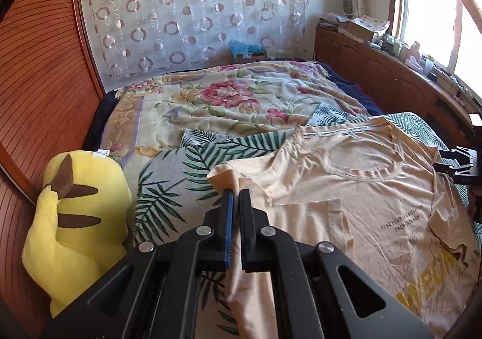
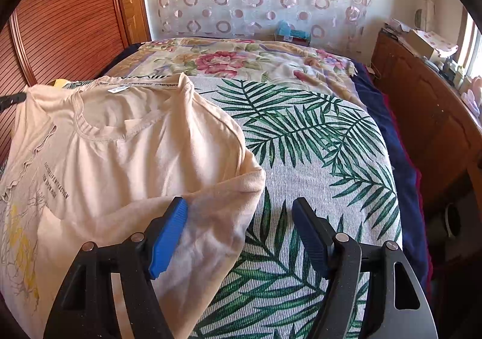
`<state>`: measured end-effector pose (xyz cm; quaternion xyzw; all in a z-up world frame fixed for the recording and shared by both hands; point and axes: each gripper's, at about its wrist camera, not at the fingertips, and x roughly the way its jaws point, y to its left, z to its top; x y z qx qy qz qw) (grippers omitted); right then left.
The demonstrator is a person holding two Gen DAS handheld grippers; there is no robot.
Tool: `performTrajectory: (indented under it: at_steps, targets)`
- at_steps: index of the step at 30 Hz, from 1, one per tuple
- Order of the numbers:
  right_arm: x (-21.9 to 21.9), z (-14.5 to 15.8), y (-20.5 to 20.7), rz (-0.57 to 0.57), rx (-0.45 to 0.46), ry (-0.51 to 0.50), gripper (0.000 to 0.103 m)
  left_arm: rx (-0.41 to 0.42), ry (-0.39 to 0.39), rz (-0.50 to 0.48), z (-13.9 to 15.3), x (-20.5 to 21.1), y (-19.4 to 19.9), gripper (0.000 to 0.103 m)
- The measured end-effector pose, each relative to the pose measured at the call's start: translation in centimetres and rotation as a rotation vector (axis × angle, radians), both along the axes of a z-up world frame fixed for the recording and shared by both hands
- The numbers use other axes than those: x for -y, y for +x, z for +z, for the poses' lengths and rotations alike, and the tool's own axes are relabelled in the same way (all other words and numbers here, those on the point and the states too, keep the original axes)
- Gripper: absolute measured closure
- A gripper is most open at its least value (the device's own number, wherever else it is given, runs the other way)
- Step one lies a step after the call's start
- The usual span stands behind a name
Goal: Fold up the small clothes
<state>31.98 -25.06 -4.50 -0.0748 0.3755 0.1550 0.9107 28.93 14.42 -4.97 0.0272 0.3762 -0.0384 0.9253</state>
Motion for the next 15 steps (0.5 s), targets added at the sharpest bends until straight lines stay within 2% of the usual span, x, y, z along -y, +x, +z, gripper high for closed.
performTrajectory:
  at_steps: [1,2,4,5,9,15]
  targets:
    - [-0.2,0.1,-0.1,0.013,0.004,0.001,0.048,0.001,-0.004,-0.007,-0.1,0.4,-0.3,0.098]
    - [-0.5,0.1,-0.2,0.028,0.004,0.001,0.055,0.002,-0.010,-0.015,-0.1,0.6,-0.5,0.098]
    - [-1.3,0.4,-0.6,0.059,-0.008,-0.007,0.090,0.011,-0.022,-0.032,0.2,1.4,-1.3,0.098]
    - [-1.6,0.5,-0.7,0.061,-0.008,-0.025,0.097,0.021,-0.025,-0.036,0.4,1.6,-1.8,0.098]
    - [-2.0,1.8,-2.7,0.097,0.043,0.006,0.098,0.073,-0.028,-0.039,2.3,2.5,-4.8,0.098]
    - [-0.9,6.3,-8.7,0.092,0.171,0.085,0.098,0.175,-0.048,-0.037,6.0,2.3,-11.9,0.098]
